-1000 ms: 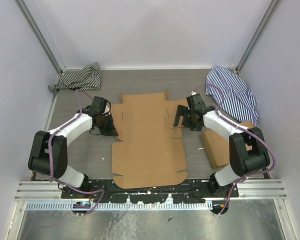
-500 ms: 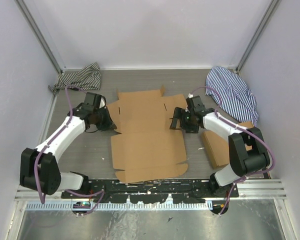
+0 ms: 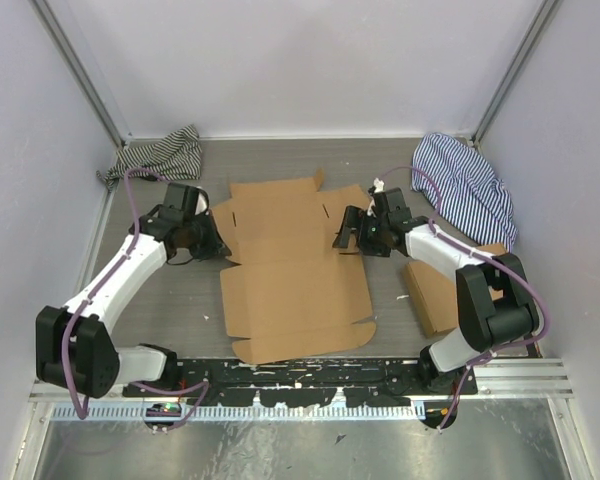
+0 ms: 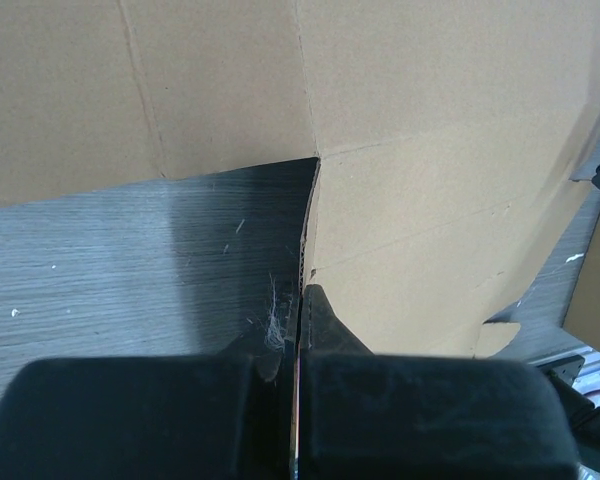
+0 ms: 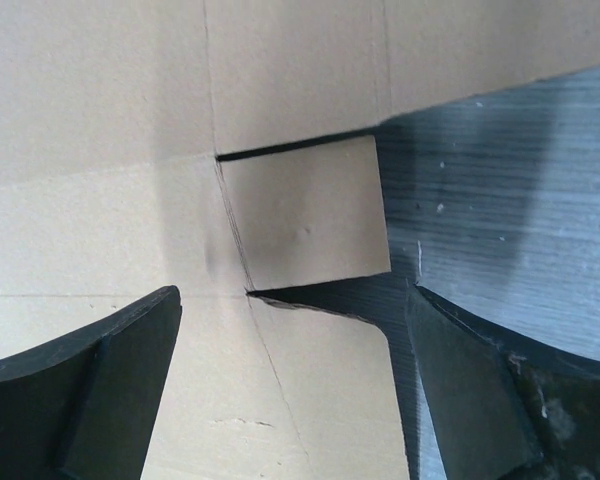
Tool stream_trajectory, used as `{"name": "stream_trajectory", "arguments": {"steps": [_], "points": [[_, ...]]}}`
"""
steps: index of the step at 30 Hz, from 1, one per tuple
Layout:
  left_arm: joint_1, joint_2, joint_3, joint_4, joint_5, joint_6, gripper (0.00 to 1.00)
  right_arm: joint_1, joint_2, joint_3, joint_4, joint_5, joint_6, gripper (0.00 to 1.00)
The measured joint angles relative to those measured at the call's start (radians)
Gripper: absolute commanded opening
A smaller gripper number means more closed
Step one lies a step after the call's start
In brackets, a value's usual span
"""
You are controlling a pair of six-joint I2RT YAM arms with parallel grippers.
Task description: Fold the paper box
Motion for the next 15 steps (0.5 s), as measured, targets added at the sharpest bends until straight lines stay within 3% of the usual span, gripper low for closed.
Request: {"name": "stream_trajectory", "arguments": {"steps": [15], "points": [[0.002,-0.072,-0.001,-0.033,0.000,0.005,0.00,0.000,0.113,0.000,0.143,-0.043,0.007,0.96]]}}
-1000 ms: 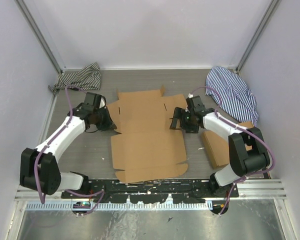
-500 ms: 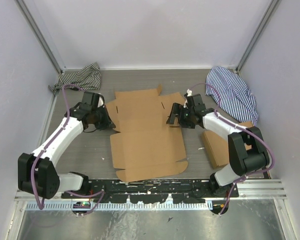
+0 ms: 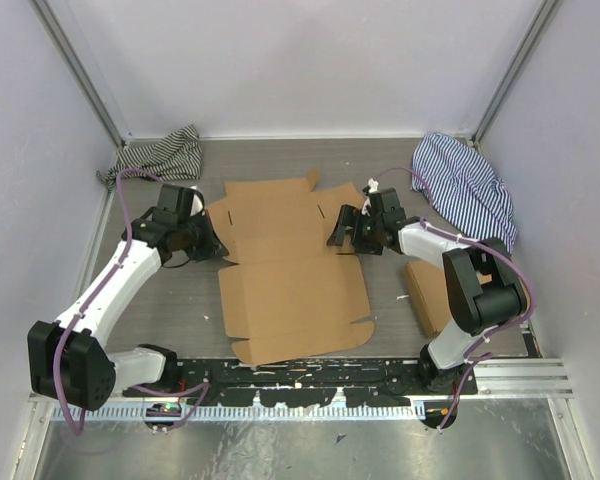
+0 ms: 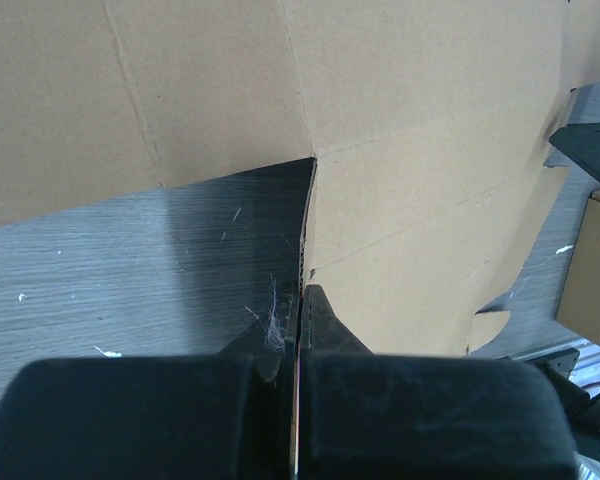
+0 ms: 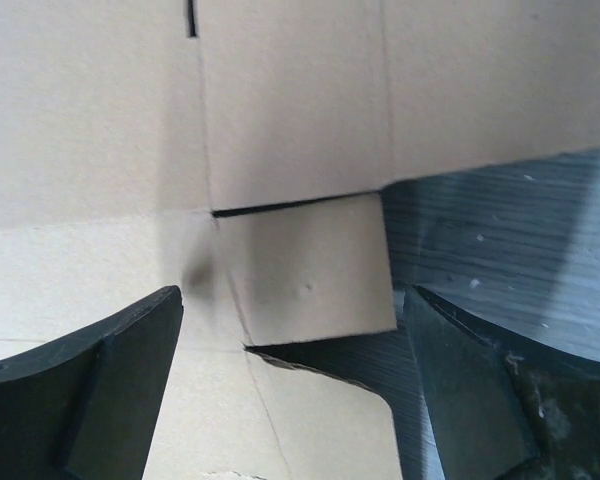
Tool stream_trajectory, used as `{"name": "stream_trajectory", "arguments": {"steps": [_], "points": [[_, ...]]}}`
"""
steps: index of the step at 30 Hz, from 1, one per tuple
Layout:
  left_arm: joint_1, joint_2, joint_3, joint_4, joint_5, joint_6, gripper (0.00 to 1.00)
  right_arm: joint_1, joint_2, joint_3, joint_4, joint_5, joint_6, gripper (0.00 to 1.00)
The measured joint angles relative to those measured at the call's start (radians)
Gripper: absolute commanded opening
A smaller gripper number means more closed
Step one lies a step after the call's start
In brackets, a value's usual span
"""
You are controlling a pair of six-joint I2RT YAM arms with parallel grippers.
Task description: Fold the paper box
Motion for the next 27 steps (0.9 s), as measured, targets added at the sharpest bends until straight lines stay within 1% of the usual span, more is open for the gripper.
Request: {"name": "stream_trajectory", "arguments": {"steps": [5,10,18,21,23,24,25,26,27], "points": [[0.002,0.001,-0.001,0.000,0.000,0.002,0.00,0.000,0.000,-0.002,0.062,-0.051,0.011,0.93],[0.009,0.001,-0.008,-0.001,0.000,0.003,0.00,0.000,0.000,-0.005,0.080,-0.070,0.018,0.90],[0.018,0.000,-0.018,0.000,0.000,0.010,0.00,0.000,-0.027,-0.018,0.064,-0.035,0.022,0.84],[0.018,0.000,-0.018,0.000,0.000,0.011,0.00,0.000,-0.056,-0.021,0.045,-0.009,0.024,0.77],[0.019,0.000,-0.019,0.000,0.000,0.011,0.00,0.000,-0.082,-0.026,0.039,0.002,0.025,0.70],[0.019,0.000,-0.020,0.001,0.001,0.012,0.00,0.000,-0.093,-0.027,0.037,0.004,0.025,0.68],[0.019,0.000,-0.024,0.005,0.002,0.013,0.00,0.000,-0.102,-0.028,0.037,0.004,0.024,0.68],[0.019,0.000,-0.029,0.010,0.003,0.013,0.00,0.000,-0.114,-0.030,0.037,0.000,0.025,0.69],[0.019,0.000,-0.035,0.013,0.004,0.013,0.00,0.000,-0.121,-0.031,0.037,-0.002,0.025,0.76]]}}
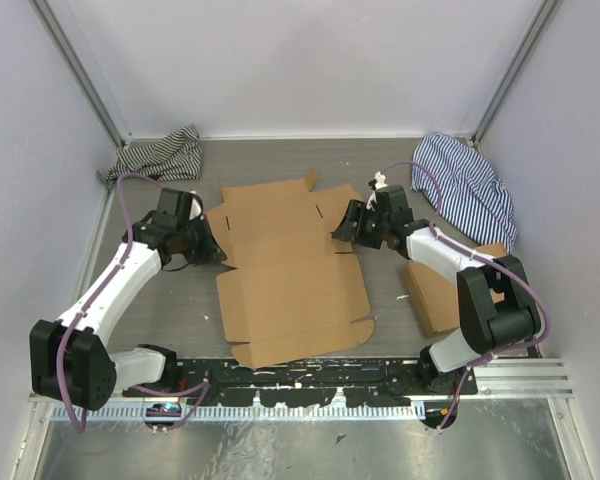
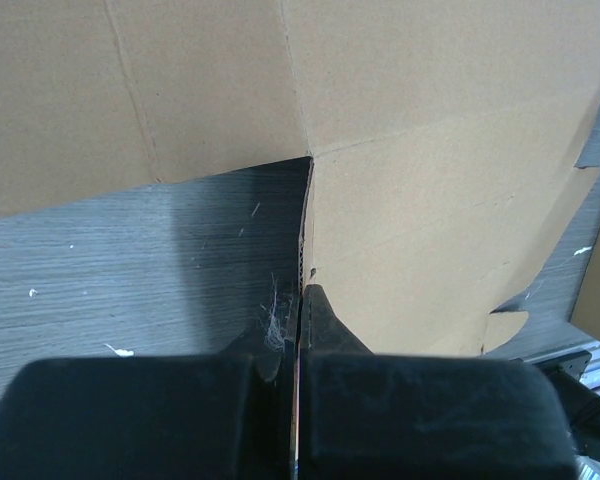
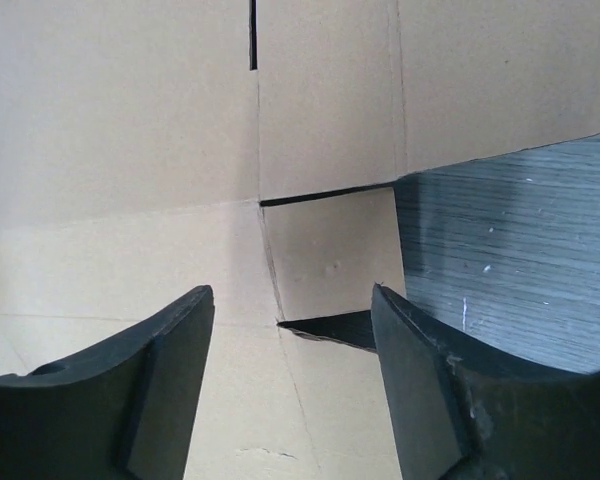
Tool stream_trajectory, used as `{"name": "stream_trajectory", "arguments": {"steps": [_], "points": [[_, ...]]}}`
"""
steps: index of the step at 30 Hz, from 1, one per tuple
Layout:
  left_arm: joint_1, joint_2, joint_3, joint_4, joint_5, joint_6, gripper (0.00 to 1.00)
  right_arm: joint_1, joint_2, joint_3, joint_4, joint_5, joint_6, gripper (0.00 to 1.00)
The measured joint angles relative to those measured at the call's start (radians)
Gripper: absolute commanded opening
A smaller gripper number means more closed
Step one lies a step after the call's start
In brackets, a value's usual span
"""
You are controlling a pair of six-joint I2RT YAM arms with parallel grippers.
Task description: Fold the paper box
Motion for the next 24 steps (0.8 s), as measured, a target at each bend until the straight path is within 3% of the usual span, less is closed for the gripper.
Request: {"name": "stream_trajectory", "arguments": {"steps": [2,5,16,24], "points": [[0.000,0.000,-0.013,0.002,0.003,0.000,0.00,0.000,-0.008,0.000,-0.002,-0.002,0.000,0.89],[0.001,0.000,-0.017,0.002,0.013,0.000,0.00,0.000,-0.005,0.001,-0.022,0.006,-0.001,0.99],[0.039,-0.099,-0.016,-0.020,0.053,0.001,0.00,-0.005,0.050,0.001,-0.018,-0.007,-0.002,1.00],[0.100,-0.123,-0.016,-0.026,0.120,0.001,0.00,-0.023,0.074,-0.037,0.123,-0.146,0.005,0.96]]}}
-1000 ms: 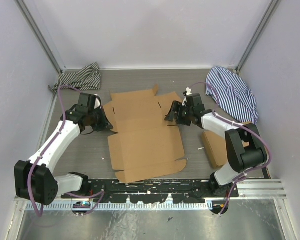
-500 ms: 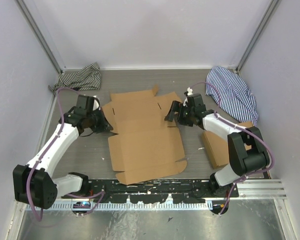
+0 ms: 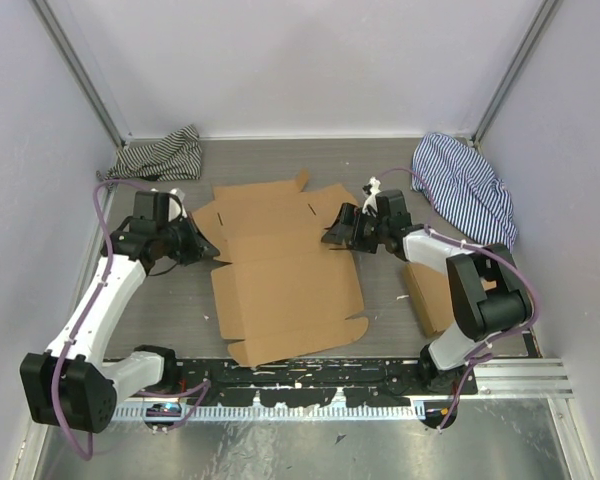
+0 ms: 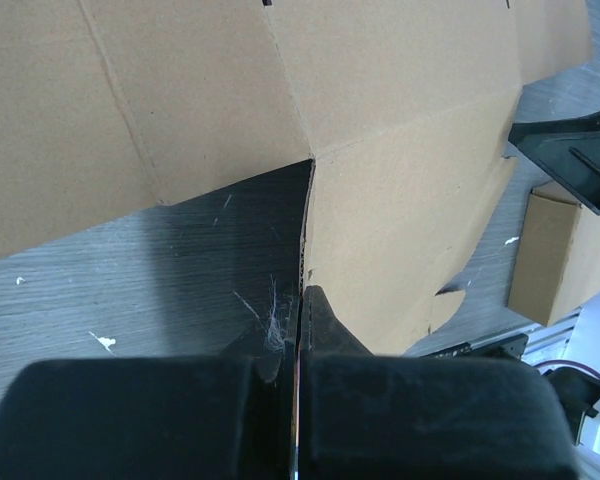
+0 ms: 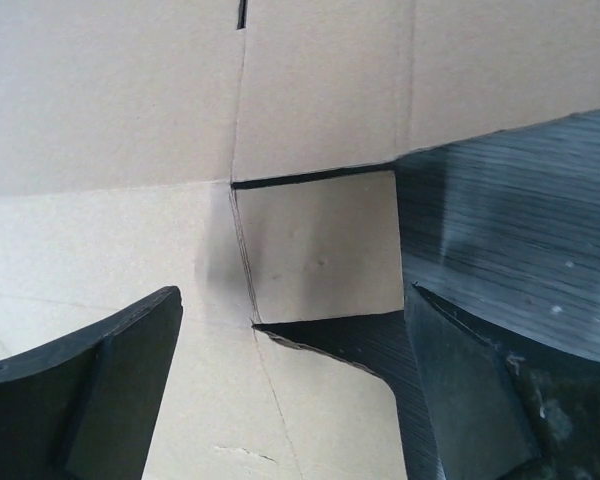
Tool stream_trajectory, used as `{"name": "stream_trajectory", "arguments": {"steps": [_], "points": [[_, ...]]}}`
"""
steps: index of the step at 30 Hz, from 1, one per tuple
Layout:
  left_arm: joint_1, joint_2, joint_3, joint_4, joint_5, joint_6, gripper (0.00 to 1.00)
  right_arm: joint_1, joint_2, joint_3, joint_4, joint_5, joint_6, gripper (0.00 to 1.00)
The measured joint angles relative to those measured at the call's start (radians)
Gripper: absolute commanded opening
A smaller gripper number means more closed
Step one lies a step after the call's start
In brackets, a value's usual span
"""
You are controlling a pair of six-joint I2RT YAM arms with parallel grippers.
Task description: Fold the paper box
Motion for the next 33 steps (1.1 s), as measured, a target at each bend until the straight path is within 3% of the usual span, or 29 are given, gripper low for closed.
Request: {"name": "stream_trajectory", "arguments": {"steps": [7,15,33], "points": [[0.025,0.000,-0.001,0.002,0.036,0.000,0.00,-0.016,0.044,-0.028,0.132,-0.126,0.036,0.88],[0.032,0.008,-0.025,0.018,0.045,0.001,0.00,-0.023,0.035,-0.051,0.148,-0.117,0.053,0.79],[0.037,0.075,-0.085,0.097,0.061,0.003,0.00,-0.033,-0.238,-0.072,0.085,-0.044,0.068,0.77]]}}
